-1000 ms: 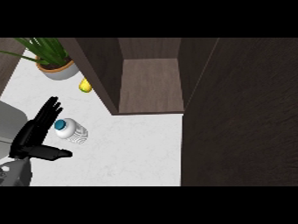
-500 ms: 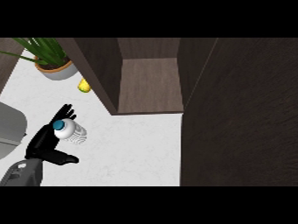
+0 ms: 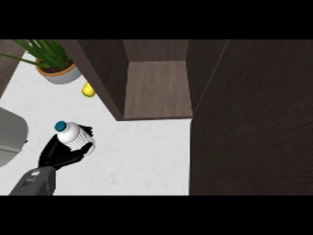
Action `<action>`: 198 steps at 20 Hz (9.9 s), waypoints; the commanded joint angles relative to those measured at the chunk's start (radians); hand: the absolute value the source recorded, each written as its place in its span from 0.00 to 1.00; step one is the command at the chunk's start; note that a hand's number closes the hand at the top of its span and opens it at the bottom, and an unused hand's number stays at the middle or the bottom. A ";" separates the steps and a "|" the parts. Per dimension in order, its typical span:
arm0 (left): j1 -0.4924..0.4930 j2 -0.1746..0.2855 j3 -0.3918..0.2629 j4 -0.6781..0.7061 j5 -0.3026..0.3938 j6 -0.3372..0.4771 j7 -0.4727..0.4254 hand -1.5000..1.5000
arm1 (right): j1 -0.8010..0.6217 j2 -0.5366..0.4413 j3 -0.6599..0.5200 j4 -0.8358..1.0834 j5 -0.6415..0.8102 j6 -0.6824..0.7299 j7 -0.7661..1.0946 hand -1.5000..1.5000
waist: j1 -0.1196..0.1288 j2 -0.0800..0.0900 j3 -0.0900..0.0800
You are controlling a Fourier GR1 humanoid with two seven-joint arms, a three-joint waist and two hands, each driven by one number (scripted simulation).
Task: Pick up the bottled water, place it into the cabinet and close the cabinet
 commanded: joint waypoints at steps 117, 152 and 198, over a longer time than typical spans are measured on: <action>-0.520 -0.239 -0.575 -0.175 0.609 0.859 0.024 0.00 | -0.077 0.023 -0.133 -0.033 -0.177 0.082 0.090 0.00 | 0.025 -0.011 0.003; 0.420 0.111 -0.810 -1.350 0.625 0.759 0.130 0.00 | -0.010 -0.196 0.051 -0.156 0.139 0.330 -0.044 1.00 | 0.039 -0.020 0.001; 0.760 0.499 -0.471 -1.582 0.958 0.298 0.174 0.00 | -0.475 -0.269 0.540 -0.029 0.173 0.233 0.302 0.00 | 0.288 0.027 -0.023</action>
